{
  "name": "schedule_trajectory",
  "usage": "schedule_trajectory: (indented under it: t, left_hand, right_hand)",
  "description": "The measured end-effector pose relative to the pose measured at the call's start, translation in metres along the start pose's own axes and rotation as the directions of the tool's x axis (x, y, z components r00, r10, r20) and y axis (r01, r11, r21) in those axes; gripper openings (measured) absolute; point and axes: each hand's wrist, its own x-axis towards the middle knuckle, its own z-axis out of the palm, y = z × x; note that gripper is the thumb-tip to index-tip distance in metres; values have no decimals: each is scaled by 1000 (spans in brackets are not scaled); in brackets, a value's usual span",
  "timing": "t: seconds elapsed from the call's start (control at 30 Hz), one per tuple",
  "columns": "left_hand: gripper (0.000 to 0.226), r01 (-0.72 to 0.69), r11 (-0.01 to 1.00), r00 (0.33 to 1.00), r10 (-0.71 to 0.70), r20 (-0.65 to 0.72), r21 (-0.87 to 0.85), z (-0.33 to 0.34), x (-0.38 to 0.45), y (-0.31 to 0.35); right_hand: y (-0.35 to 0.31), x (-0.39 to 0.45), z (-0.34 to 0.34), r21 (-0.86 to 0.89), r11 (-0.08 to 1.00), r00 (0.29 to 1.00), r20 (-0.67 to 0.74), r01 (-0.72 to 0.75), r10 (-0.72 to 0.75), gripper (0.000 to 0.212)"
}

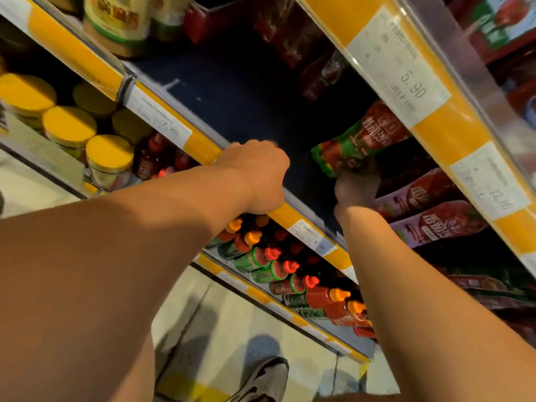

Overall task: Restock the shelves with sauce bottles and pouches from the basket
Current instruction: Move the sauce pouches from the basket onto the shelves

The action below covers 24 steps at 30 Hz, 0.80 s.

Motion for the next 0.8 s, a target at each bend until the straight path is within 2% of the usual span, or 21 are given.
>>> schedule_trajectory:
  t: [0.2,0.37,0.57,0.73,0.8]
  left_hand:
    - [36,53,997,998,-55,-33,-56,0,3,4]
    - [34,80,992,994,-86,-61,-100,0,4,4]
    - [31,100,981,993,-108,-39,-168,-1,6,3]
    - [31,102,979,992,-114,-61,-176,3,12,3]
    - [30,104,980,990,-118,-75,-171,6,14,3]
  right_hand:
    - [7,37,13,-53,998,998,-53,19,-22,68]
    - [14,63,18,-27,999,997,-67,41,-42,77]
    - [26,84,13,64,998,999,-44,24,-21,69]
    - [25,96,17,220,972,995,-17,-87,93,65]
    - [25,102,18,188,978,996,-9,-86,89,65]
